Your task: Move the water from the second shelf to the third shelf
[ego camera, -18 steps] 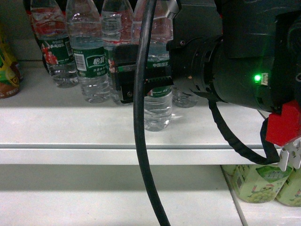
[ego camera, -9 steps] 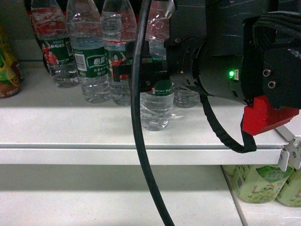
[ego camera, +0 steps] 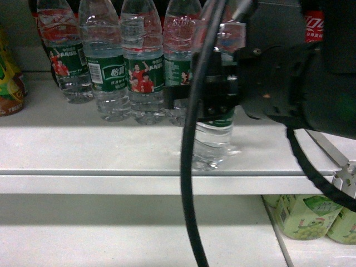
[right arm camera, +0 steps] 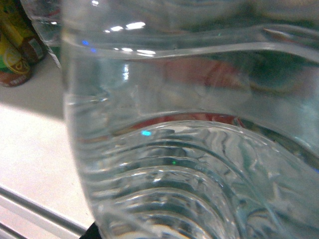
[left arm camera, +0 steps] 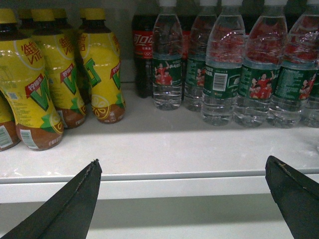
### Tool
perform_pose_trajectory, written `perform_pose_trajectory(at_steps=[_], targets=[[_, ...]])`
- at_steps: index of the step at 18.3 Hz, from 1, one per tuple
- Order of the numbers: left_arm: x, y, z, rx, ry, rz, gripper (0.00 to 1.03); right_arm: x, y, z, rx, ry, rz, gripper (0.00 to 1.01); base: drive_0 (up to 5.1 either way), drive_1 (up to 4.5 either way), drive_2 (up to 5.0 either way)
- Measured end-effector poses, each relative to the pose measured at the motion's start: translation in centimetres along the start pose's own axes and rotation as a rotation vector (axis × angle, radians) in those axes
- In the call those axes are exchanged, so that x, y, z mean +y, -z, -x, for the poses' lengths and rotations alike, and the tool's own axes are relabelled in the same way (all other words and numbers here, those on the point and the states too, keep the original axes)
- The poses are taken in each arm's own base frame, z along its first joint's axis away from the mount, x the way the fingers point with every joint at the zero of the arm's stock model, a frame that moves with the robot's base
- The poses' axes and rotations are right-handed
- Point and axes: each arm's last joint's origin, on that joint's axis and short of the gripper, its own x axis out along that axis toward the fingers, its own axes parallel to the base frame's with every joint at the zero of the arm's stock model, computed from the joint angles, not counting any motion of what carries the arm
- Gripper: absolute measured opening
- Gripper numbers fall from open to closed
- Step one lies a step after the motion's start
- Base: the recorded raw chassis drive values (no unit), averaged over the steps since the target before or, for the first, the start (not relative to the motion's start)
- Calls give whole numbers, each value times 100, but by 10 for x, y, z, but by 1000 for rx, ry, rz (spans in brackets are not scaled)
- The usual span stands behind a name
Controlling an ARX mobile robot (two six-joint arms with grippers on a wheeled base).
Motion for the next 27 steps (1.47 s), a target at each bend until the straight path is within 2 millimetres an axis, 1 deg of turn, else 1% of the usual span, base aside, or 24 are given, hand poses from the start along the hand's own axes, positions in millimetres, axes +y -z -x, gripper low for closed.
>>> perform_pose_trajectory(at_steps=[6,12,18,20,21,23,24,25,27], targets=[[0,0,0,0,0,0,98,-47,8,65,-3,98,96,41,0,0,0],[0,0,0,0,0,0,98,-83,11,130,-75,162,69,41,0,0,0],[0,0,0,0,0,0,98,-93,11,149,-102,188,54,41,0,0,0],[0,0,0,0,0,0,98,-97,10,161,-120,204,48,41,0,0,0],[0,0,0,0,0,0,98,-101,10,174,-138,222,40,41,0,0,0],[0,0,0,0,0,0,98,-104,12,192,-160,236,32,41,0,0,0],[0,0,0,0,0,0,98,-104,11,220,-213,238,17,41,0,0,0],[0,0,0,0,0,0,98,-100,8,242,-265,224,17,41,0,0,0],[0,0,0,0,0,0,98,-92,11,245,-266,152,3,41,0,0,0]])
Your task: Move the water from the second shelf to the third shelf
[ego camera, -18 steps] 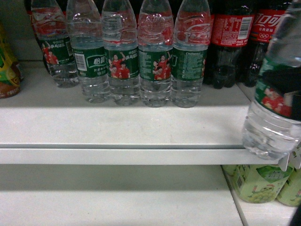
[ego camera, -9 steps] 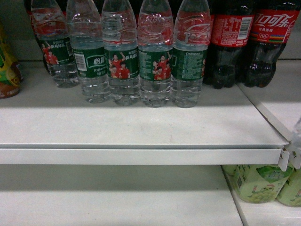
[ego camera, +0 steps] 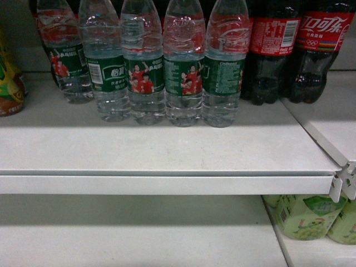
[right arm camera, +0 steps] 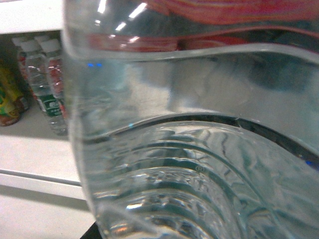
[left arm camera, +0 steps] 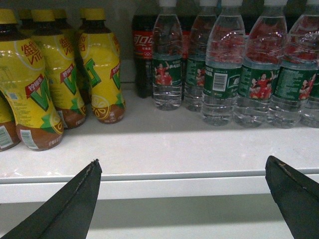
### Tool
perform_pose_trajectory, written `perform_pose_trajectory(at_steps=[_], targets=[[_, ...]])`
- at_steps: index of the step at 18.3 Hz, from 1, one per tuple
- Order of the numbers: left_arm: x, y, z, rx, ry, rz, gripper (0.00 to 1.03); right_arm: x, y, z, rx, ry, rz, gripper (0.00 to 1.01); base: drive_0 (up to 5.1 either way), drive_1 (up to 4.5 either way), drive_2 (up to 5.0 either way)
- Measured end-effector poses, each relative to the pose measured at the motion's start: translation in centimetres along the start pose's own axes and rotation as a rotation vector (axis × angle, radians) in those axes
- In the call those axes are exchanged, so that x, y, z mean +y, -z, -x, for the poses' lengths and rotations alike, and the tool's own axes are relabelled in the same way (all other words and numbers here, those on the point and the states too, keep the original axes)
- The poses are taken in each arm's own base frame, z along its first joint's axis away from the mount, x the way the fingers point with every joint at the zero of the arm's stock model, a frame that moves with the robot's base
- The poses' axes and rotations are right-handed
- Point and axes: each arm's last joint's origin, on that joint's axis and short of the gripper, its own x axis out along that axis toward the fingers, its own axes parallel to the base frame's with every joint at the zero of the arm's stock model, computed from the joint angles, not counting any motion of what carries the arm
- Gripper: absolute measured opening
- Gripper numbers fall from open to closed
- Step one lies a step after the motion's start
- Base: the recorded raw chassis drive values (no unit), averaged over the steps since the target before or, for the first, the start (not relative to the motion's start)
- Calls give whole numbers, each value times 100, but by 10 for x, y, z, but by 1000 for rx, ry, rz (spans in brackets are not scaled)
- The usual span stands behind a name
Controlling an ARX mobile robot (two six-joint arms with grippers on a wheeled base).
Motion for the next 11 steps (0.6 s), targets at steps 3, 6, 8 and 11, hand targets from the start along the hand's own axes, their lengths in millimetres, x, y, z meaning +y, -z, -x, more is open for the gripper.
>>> perform_pose_trajectory(at_steps=[3,6,8,11], targets=[[0,0,0,0,0,0,98,9,0,3,-6,-53,-8,41,0,0,0],[0,0,0,0,0,0,98,12,0,5,-15,-74,-7,41,0,0,0],[0,0,0,0,0,0,98,12,0,5,-13,-74,-10,41,0,0,0],[0,0,0,0,0,0,98,11,0,5,-12,-72,-11,41,0,0,0]])
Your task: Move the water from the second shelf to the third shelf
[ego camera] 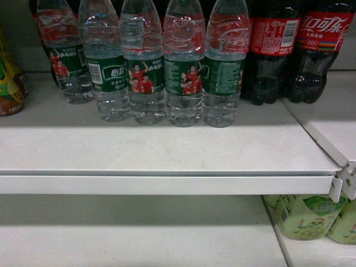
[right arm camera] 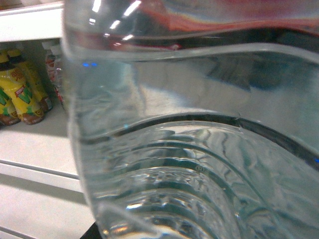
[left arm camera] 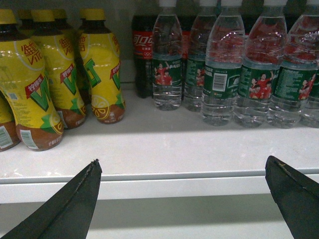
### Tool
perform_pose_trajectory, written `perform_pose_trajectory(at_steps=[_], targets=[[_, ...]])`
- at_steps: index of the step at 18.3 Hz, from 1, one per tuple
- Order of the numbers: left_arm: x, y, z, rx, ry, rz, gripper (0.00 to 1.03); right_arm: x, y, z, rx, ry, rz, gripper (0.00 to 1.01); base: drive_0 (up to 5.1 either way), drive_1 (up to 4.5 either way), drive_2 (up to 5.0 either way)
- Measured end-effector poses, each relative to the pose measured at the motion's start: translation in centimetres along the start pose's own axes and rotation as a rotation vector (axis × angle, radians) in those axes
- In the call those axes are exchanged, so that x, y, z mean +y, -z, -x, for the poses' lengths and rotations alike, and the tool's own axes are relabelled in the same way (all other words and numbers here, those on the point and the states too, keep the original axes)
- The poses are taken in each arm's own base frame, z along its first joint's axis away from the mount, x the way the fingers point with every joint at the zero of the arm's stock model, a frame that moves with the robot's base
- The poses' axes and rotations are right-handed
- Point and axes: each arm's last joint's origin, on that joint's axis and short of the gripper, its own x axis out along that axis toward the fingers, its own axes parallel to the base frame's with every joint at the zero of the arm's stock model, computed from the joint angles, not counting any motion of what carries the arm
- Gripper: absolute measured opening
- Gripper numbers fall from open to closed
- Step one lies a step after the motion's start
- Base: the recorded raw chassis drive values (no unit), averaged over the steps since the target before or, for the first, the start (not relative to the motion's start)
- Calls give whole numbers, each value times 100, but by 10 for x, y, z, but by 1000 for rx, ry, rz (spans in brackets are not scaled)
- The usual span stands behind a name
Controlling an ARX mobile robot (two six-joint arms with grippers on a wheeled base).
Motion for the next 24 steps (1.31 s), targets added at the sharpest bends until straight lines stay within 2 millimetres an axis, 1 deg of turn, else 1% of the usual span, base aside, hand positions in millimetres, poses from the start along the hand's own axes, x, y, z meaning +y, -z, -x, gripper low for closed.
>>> perform_pose_trajectory(at_steps=[24], targets=[[0,0,0,1,0,0,98,0,1,0,3,3,-11,41,0,0,0]])
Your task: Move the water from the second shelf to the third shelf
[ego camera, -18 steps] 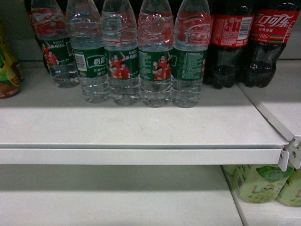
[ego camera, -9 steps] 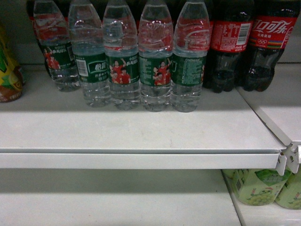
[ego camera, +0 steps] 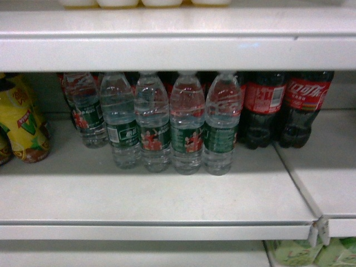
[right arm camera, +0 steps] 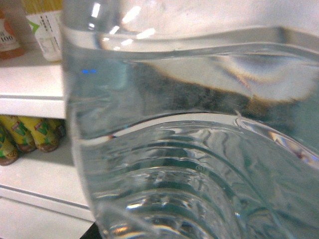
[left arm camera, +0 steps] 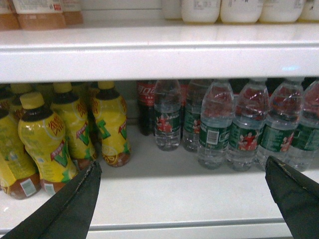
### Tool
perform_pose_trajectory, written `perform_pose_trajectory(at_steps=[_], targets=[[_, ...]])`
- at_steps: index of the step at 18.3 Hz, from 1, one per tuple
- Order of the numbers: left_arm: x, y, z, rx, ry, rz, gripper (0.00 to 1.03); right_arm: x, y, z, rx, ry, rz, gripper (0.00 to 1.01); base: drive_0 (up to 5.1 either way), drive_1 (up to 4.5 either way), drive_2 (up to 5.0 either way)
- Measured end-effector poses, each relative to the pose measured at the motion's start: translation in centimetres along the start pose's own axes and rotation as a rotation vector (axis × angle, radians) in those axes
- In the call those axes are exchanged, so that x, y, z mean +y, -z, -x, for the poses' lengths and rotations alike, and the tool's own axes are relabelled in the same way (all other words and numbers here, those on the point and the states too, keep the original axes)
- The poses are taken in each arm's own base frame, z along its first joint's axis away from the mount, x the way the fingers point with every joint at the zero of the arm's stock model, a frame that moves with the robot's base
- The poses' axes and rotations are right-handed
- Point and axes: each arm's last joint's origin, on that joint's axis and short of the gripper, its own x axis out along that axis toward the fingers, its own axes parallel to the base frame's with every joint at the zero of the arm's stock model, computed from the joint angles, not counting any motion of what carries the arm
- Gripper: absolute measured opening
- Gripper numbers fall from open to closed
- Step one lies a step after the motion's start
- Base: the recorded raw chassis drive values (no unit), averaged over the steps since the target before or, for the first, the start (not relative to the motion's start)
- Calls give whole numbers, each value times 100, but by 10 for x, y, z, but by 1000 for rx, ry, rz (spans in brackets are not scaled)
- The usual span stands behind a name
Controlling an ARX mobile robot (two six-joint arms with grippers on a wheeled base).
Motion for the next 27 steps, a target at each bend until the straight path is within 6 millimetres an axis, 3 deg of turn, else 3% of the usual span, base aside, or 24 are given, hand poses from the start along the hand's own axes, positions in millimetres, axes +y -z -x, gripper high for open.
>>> perform_pose_trajectory(at_steps=[20,27], targets=[[0,0,0,-1,0,0,98,0,-1,0,-2,0,0,41,0,0,0],[0,0,0,-1,0,0,98,-1,-1,0,-3,12,0,41,-478,252,252]])
